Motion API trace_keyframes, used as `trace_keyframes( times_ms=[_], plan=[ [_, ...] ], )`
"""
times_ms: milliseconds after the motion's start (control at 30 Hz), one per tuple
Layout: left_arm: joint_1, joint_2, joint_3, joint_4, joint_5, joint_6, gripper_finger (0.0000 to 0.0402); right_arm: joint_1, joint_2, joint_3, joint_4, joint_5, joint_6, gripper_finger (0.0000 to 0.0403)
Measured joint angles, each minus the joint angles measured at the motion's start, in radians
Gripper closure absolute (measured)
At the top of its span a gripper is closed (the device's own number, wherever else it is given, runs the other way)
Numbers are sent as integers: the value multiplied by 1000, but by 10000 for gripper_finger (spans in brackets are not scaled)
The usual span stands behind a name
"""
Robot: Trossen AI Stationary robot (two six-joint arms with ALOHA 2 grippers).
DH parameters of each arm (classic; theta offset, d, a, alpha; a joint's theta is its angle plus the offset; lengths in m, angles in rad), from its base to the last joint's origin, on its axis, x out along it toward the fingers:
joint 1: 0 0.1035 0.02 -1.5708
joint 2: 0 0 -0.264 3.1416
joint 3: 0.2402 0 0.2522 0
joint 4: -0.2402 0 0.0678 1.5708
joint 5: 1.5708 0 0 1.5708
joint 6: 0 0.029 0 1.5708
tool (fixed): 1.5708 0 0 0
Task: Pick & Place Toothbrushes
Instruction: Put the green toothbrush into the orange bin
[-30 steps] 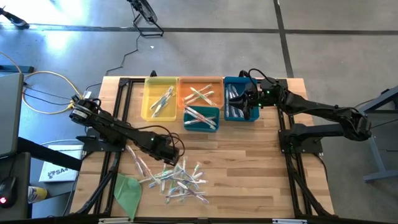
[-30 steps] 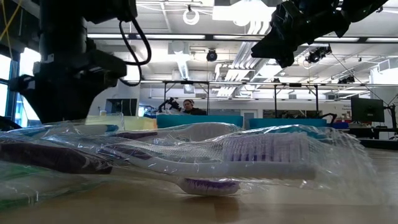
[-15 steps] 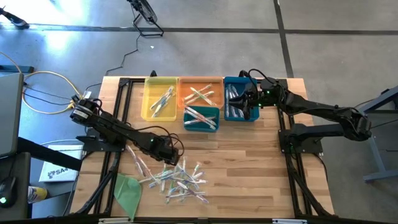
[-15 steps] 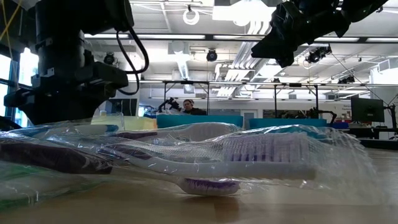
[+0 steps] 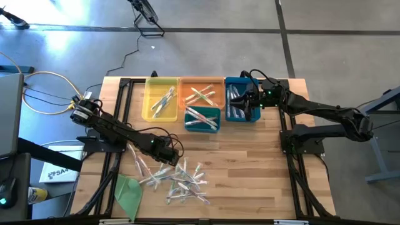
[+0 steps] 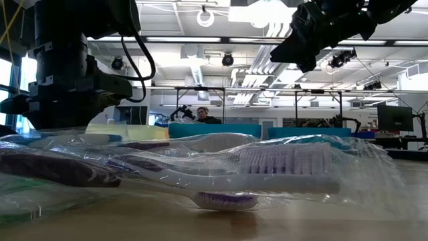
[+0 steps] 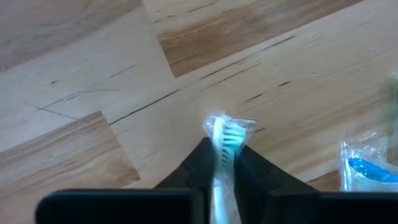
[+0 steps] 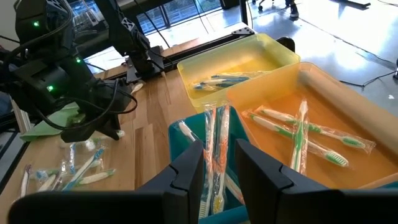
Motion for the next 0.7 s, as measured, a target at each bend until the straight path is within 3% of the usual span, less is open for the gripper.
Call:
trace_keyframes(
  times_ms=[133,367,700],
  plan=[
    [0,-5,0,26,-27,3,384,0,0,0,0,0,0,318],
    [1,-6,47,55,-175,87,387,0,0,0,0,0,0,318],
    [3,-6,159,46,-567,354,389,0,0,0,-1,0,0,318]
  ],
)
